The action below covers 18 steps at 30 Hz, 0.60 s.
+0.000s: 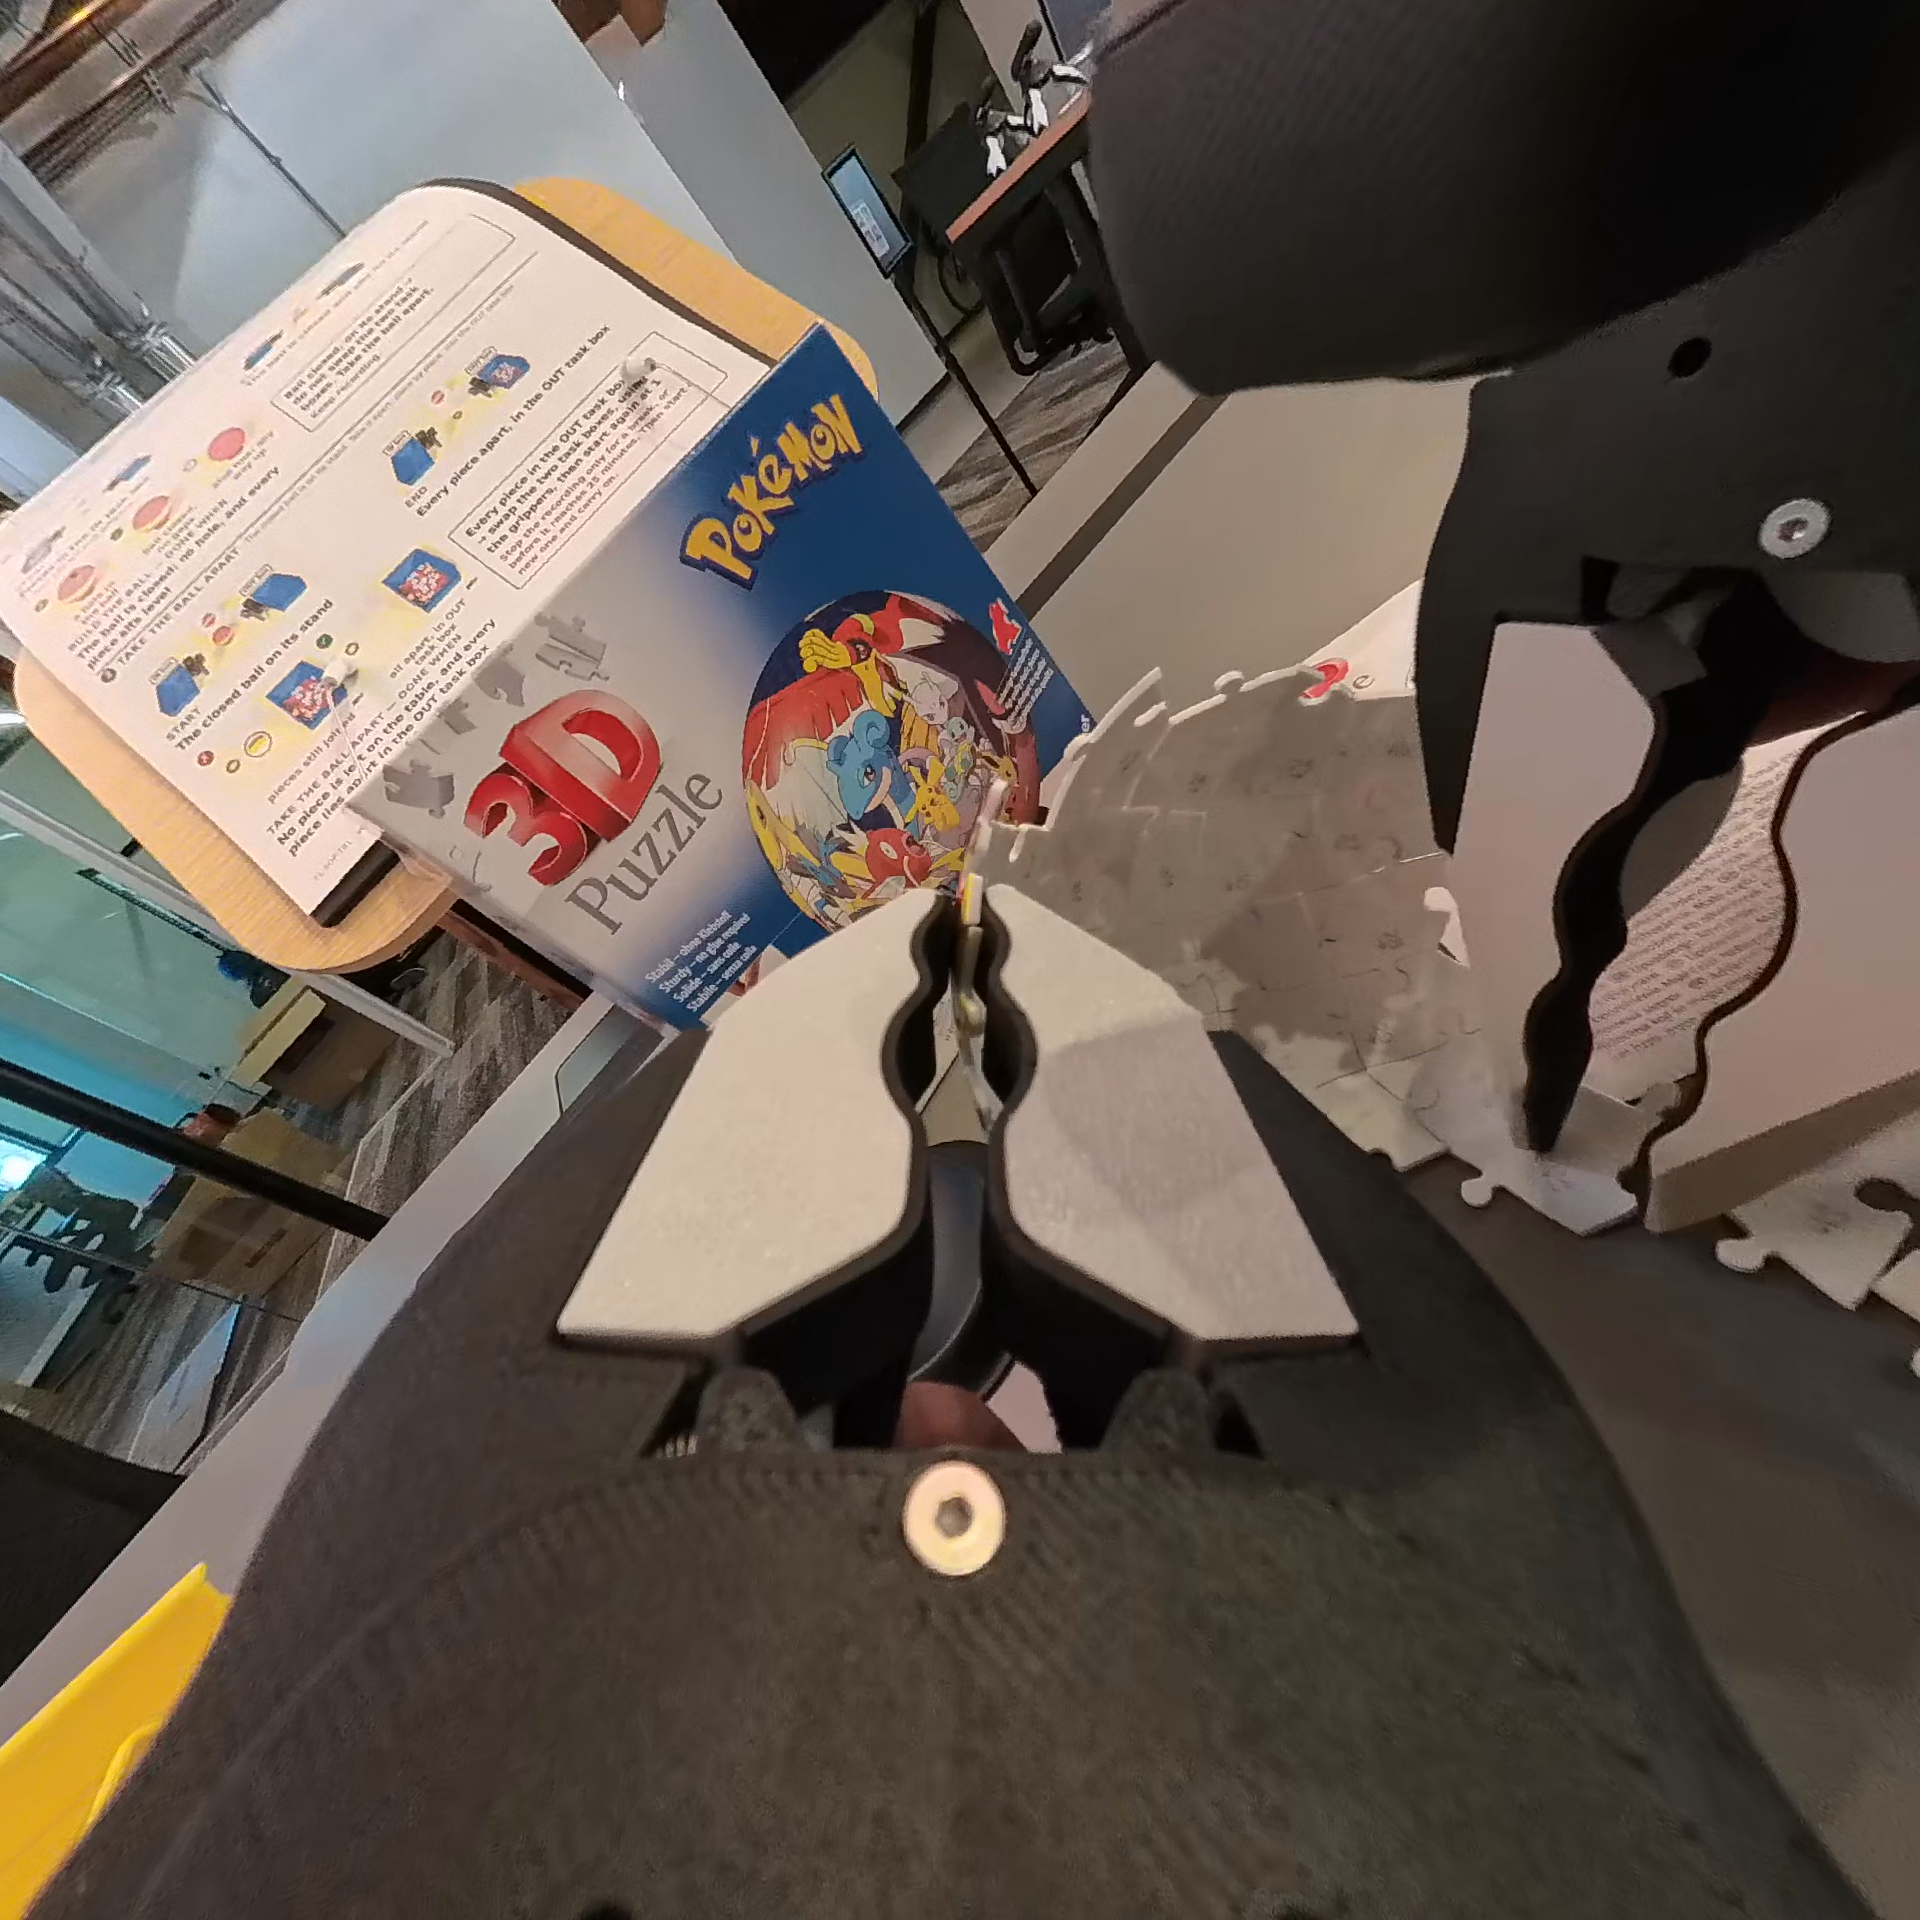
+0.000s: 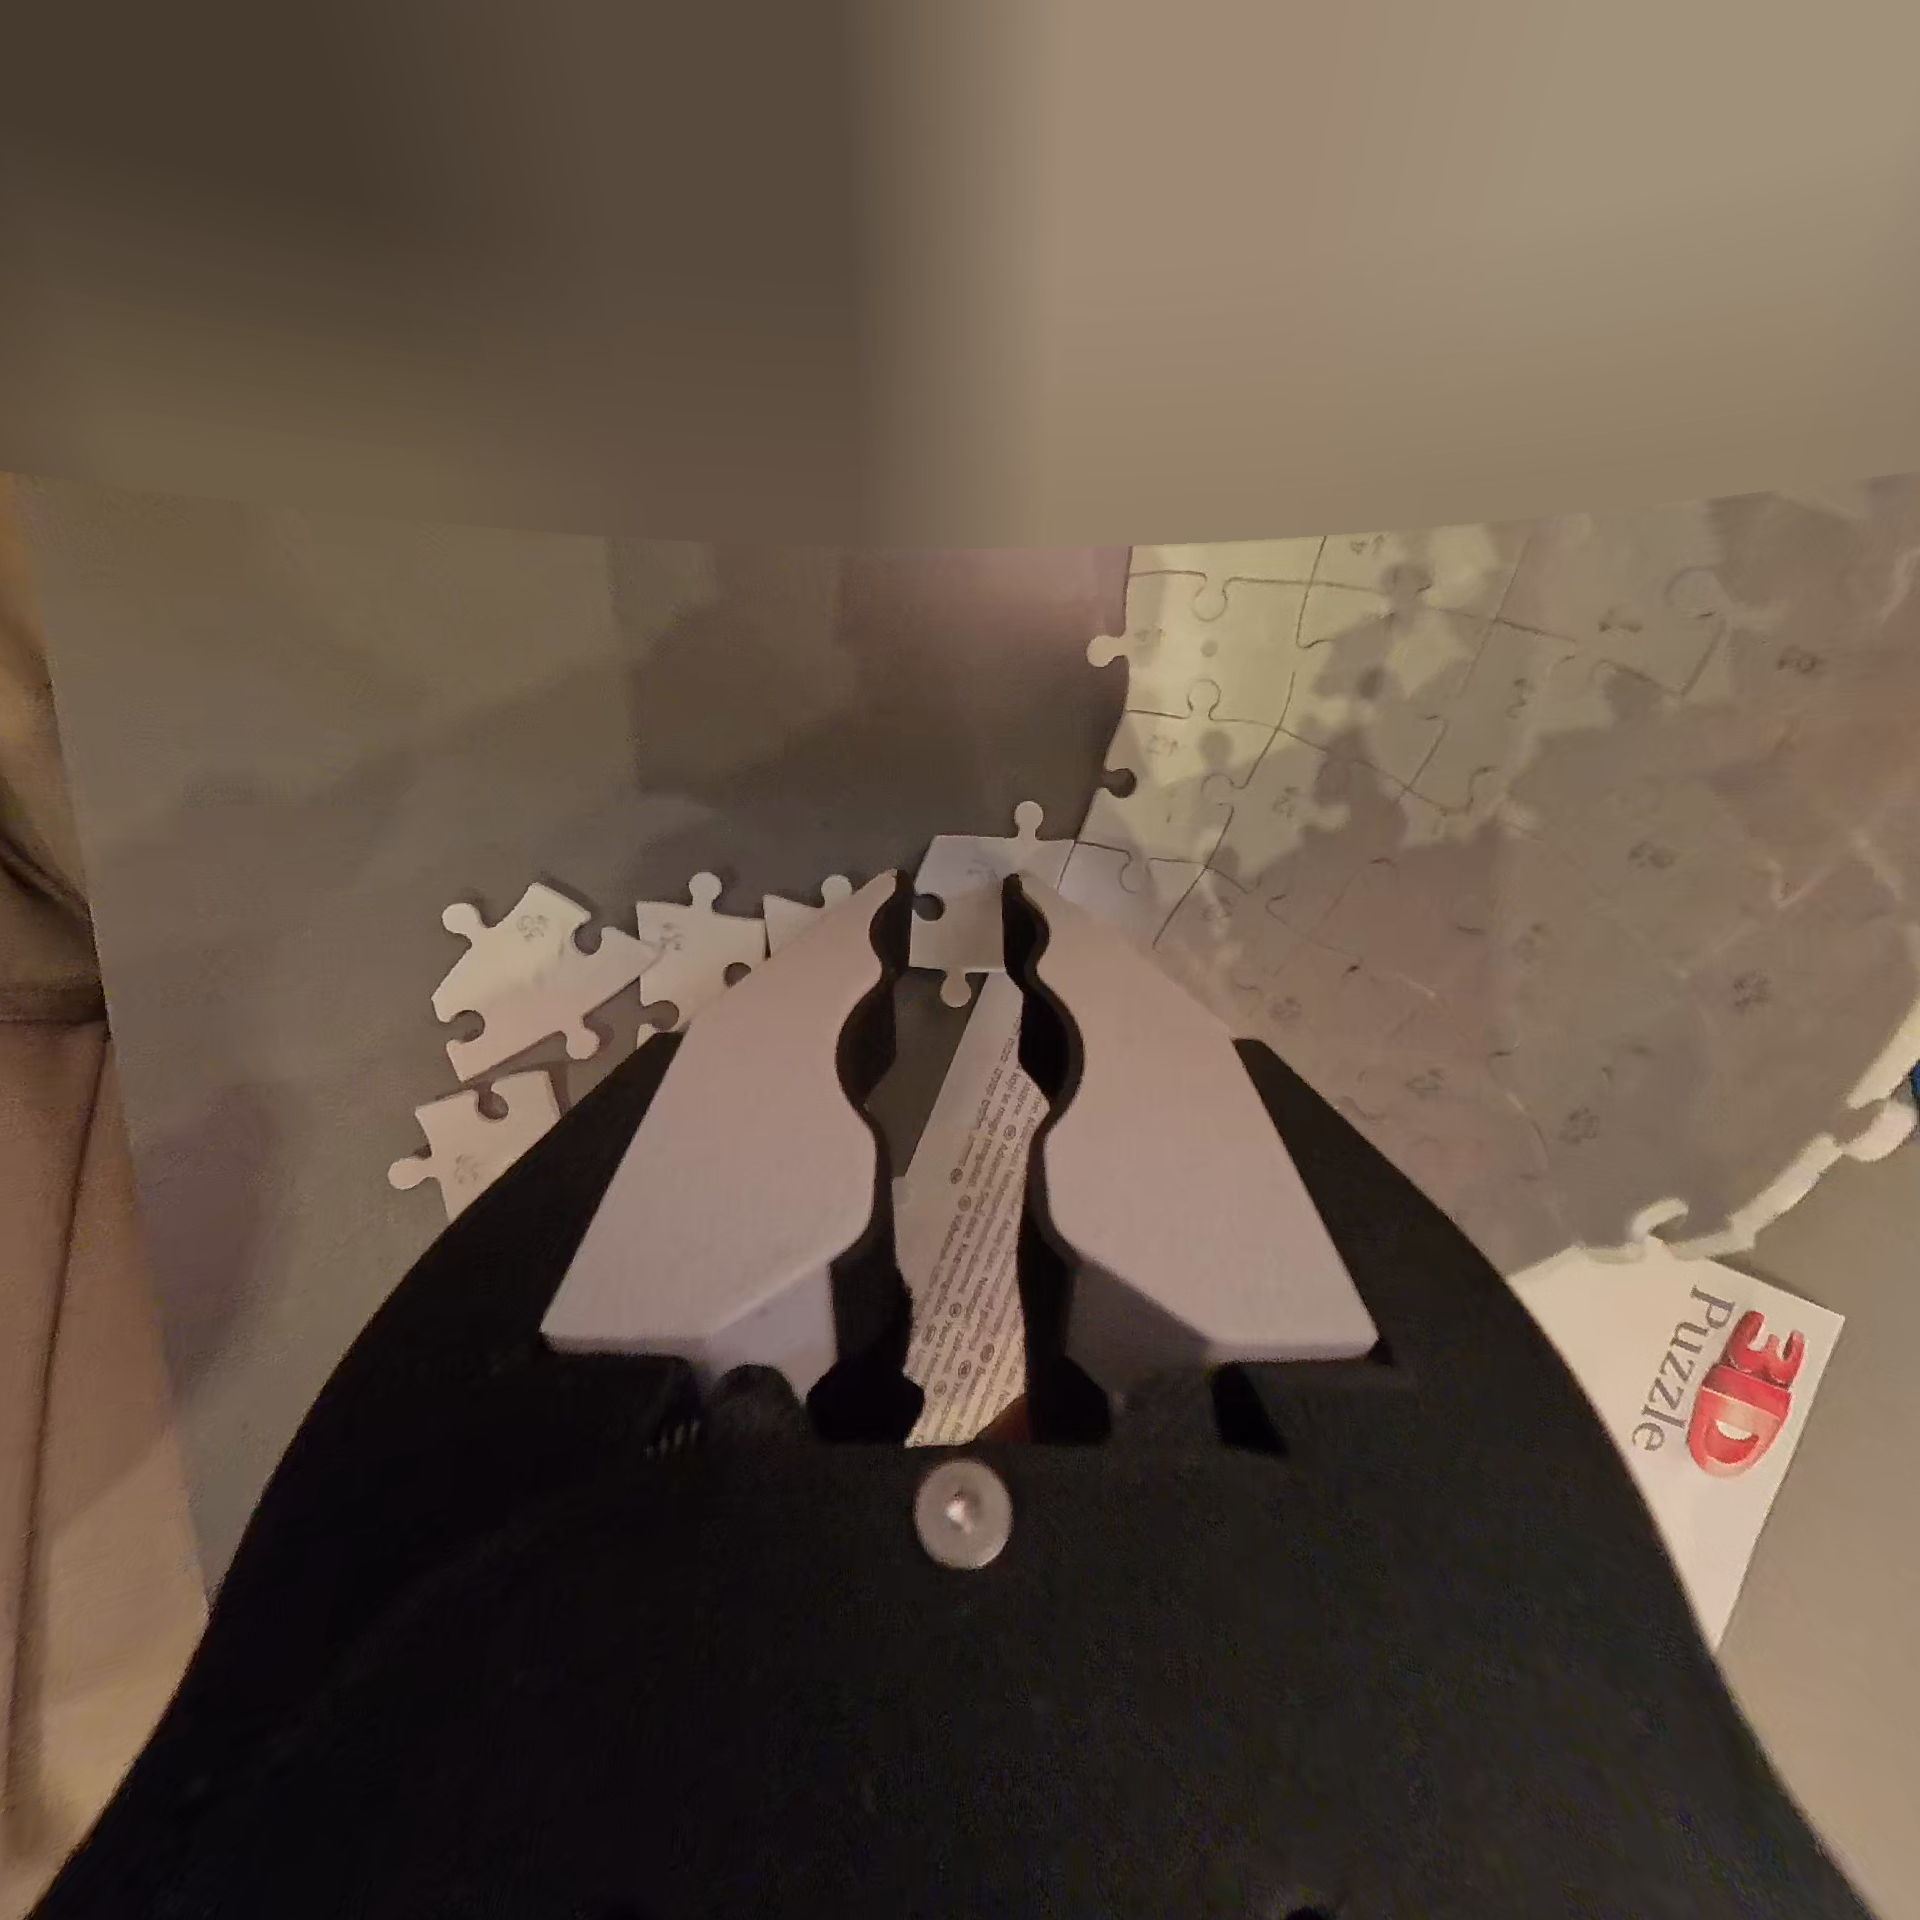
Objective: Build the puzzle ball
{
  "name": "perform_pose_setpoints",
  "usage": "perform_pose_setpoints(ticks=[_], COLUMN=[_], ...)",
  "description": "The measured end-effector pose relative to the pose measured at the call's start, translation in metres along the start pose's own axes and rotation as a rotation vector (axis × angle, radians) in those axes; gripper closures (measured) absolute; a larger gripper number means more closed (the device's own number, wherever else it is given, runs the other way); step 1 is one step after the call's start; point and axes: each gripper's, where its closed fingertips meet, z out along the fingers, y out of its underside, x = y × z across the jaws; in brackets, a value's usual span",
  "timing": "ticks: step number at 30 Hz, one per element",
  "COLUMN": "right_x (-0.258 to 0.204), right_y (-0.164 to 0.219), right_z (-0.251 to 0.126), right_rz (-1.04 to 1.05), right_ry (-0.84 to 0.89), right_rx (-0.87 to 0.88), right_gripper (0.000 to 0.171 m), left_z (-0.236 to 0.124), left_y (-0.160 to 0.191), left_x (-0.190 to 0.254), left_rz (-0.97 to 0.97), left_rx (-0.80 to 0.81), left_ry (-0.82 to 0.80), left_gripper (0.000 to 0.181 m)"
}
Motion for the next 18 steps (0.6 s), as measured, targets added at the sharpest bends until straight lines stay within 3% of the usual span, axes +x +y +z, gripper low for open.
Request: perform_pose_setpoints(ticks=[18], right_x=[0.0024], right_y=[-0.0007], right_z=[0.0010], right_rz=[0.150], right_ry=[-0.020], right_rx=[0.062], right_gripper=[0.155], left_z=[-0.0021], left_y=[-0.0040], left_x=[0.0002], left_rz=[0.007], left_rx=[0.014], left_ry=[-0.004], left_gripper=[0.178])
